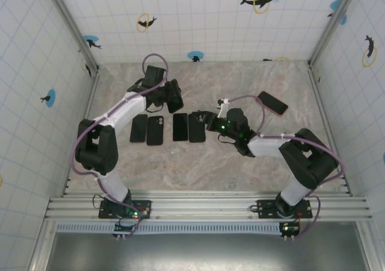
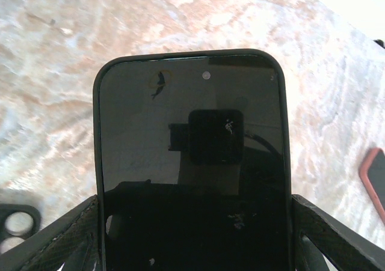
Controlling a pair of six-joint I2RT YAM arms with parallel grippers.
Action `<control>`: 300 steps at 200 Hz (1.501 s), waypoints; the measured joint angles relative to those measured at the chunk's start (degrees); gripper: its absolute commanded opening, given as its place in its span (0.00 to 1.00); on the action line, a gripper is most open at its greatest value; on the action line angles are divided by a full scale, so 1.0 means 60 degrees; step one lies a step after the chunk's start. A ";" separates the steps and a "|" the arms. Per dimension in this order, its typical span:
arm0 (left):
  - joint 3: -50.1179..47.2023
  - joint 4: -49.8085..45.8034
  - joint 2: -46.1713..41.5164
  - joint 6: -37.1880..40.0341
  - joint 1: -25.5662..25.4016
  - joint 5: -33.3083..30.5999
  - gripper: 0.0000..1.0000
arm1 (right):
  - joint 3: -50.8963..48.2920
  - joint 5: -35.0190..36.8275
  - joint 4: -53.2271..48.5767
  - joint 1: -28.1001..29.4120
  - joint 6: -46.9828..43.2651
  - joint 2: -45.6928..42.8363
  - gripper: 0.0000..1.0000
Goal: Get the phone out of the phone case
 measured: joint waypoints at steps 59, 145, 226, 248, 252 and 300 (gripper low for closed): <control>-0.0656 0.0412 -0.0441 -0.0280 -0.0772 0.0036 0.52 | 0.0637 -0.0142 0.0058 0.0098 0.0182 0.0619 0.60; -0.0918 0.0699 -0.0812 -0.0557 -0.1413 -0.0015 0.52 | 0.1078 -0.0138 -0.0055 0.0098 0.0277 0.0980 0.29; -0.1118 0.0827 -0.0976 -0.0703 -0.1617 -0.0331 0.84 | 0.1096 0.0098 -0.0335 0.0135 0.0135 0.0980 0.06; -0.1151 0.0969 -0.1118 -0.0721 -0.1614 -0.0284 0.90 | 0.1093 0.0073 -0.0386 0.0084 0.0211 0.0892 0.04; -0.1151 0.1002 -0.1162 -0.0739 -0.1617 -0.0280 0.90 | 0.1086 0.0069 -0.0386 0.0073 0.0222 0.0852 0.04; -0.1151 0.2014 -0.1443 -0.0849 -0.1464 0.0710 0.91 | 0.0535 -0.0372 -0.0350 -0.0372 0.0670 -0.0120 0.03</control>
